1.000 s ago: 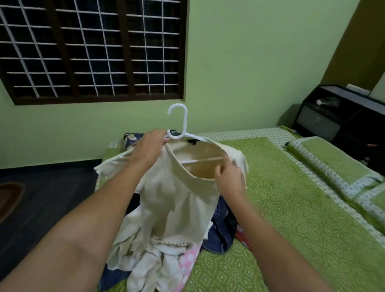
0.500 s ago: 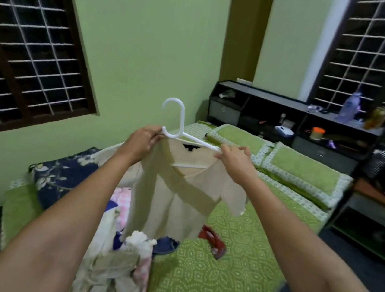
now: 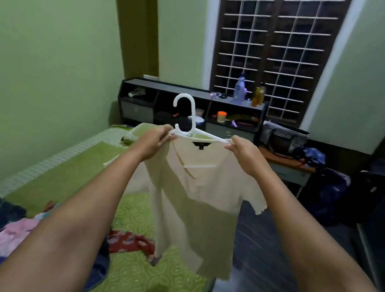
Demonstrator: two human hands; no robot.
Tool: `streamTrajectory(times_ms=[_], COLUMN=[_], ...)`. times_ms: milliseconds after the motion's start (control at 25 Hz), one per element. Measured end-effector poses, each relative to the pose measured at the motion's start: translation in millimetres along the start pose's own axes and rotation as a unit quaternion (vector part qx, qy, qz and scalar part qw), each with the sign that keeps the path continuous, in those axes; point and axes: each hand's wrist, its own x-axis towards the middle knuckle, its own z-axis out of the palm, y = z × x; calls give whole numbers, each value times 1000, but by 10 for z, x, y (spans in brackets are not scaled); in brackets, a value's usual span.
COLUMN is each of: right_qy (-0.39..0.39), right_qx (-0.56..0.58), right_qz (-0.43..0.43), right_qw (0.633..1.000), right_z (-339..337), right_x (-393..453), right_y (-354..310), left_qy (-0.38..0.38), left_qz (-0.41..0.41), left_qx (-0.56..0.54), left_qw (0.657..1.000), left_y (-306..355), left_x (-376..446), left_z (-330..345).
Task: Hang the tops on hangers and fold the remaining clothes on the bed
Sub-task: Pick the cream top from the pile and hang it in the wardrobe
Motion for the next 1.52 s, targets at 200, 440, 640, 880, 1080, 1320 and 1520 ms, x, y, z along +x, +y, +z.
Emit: streamTrajectory(times_ms=[200,440,640,880,1080,1320,1520], right_qy=[84,103,141,191,223,295,369], right_qx=[-92,-135,-131,-90,-113,-136,-66], right_qz=[12,52,92,166,210,308,396], right_qw=[992,984,977,963,945,894,838], right_z=[-905,-1917,-2439,-2904,-3256,-3877,-4176], right_x=[55,115,153,336,891,1463,1593], right_y=[1128,2198,2968,3865,4514,5130,5754], left_qy=[-50,-70,-105,-104,-18,-13,-59], left_qz=[38,122,183,207,343,389,314], left_qx=[18,-65,-66,18,-21,-41,-72], left_qw=[998,988,975,973,939,920,945], left_y=[589,1748,2503,2891,3728,4535,5173], left_x=[1005,1950,2618,3564,4469,5584,5906], left_z=[882,2062,2788,3546,4333,5151,5828])
